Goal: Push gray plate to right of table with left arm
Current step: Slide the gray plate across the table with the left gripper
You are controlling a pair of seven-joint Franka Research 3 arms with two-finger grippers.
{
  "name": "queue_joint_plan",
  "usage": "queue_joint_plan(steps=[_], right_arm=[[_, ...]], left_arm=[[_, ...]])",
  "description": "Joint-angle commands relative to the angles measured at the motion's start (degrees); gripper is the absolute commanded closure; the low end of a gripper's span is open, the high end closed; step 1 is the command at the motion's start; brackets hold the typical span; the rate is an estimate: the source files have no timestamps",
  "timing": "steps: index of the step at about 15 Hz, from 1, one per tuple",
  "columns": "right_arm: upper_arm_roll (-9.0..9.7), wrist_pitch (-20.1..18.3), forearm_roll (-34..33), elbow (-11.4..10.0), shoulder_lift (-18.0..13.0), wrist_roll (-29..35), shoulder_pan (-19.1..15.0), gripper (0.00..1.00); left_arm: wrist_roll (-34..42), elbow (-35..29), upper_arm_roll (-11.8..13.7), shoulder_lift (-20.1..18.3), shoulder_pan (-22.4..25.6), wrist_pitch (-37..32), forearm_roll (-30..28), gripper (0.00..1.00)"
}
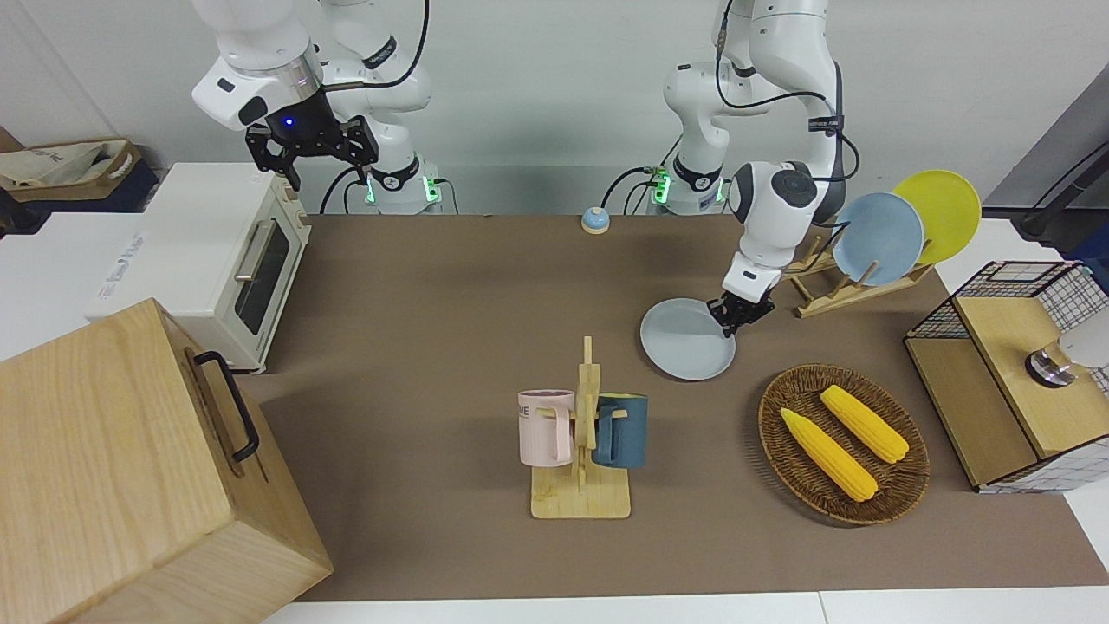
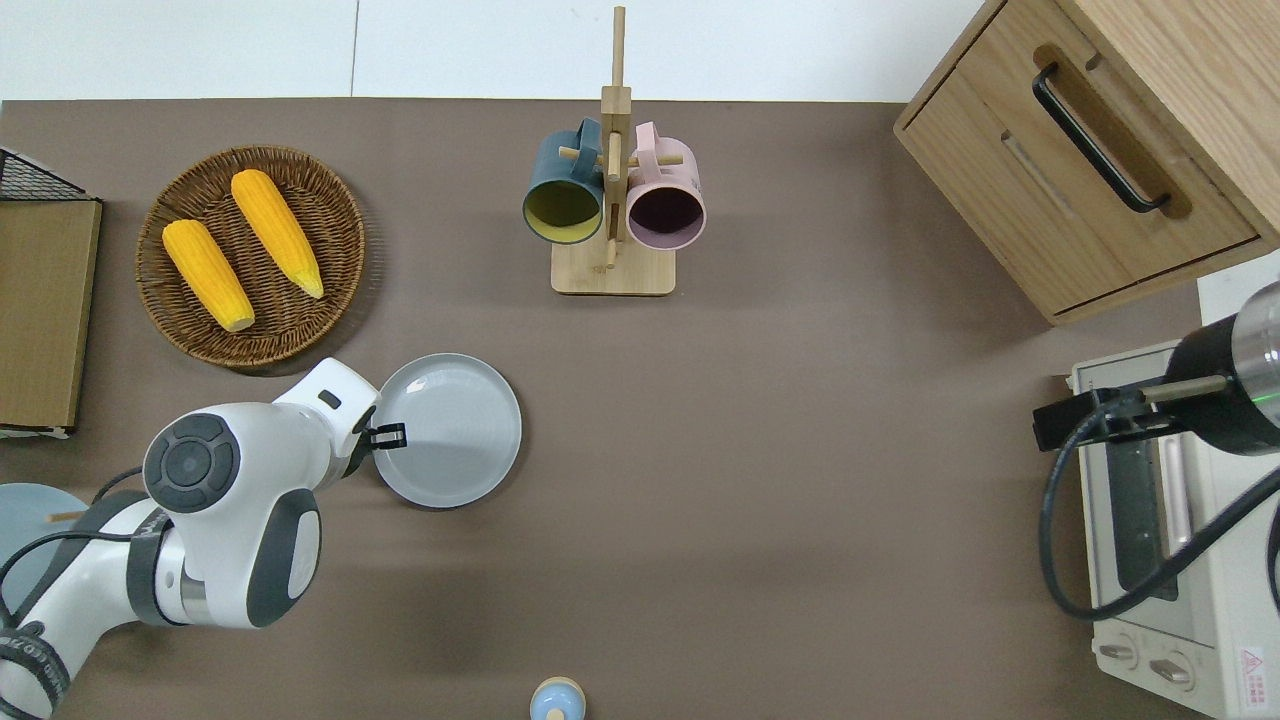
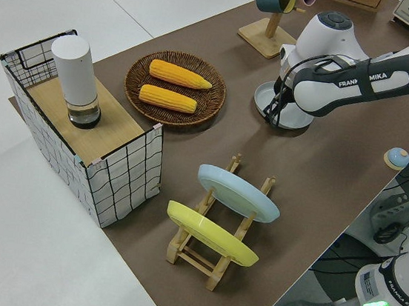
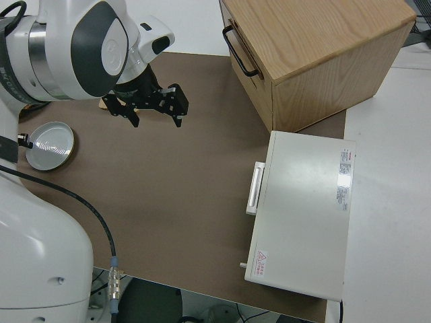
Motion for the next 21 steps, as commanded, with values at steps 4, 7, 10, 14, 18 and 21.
queue_joint_plan(steps=[4,7,10,14,18,21], right_arm=[[0.92,-0.89,0.25,0.53,-0.14,0.66,-1.15,0.017],[0.92,-0.89,0.25,0.53,-0.14,0.75,-1.07,0.017],[0.92,-0.89,0.25,0.53,-0.14,0.66,-1.15,0.017],[0.92,-0.89,0.25,0.53,-0.14,0.75,-1.07,0.017],[0.92,-0.89,0.25,0.53,-0.14,0.75,-1.15,0.017],[0.92,-0.89,0.25,0.53,-0.14,0.66,-1.15,0.017]], left_arm=[[-6.64,-1.02,0.24,-0.43,-4.89,-0.41,-0.4,1.0],[-9.46,-1.1,-0.02,-0.34,-6.74,-0.32,-0.4,1.0],[-10.34,-1.02,-0.72,-0.34,-7.44,-0.23,-1.18,1.0],[-13.32,-1.02,-1.78,0.01,-9.72,0.21,-3.04,1.0],[-17.28,-0.93,-1.78,0.54,-12.89,0.91,-3.04,1.0],[-20.88,-0.75,-2.31,0.8,-14.73,1.0,-3.12,1.0]])
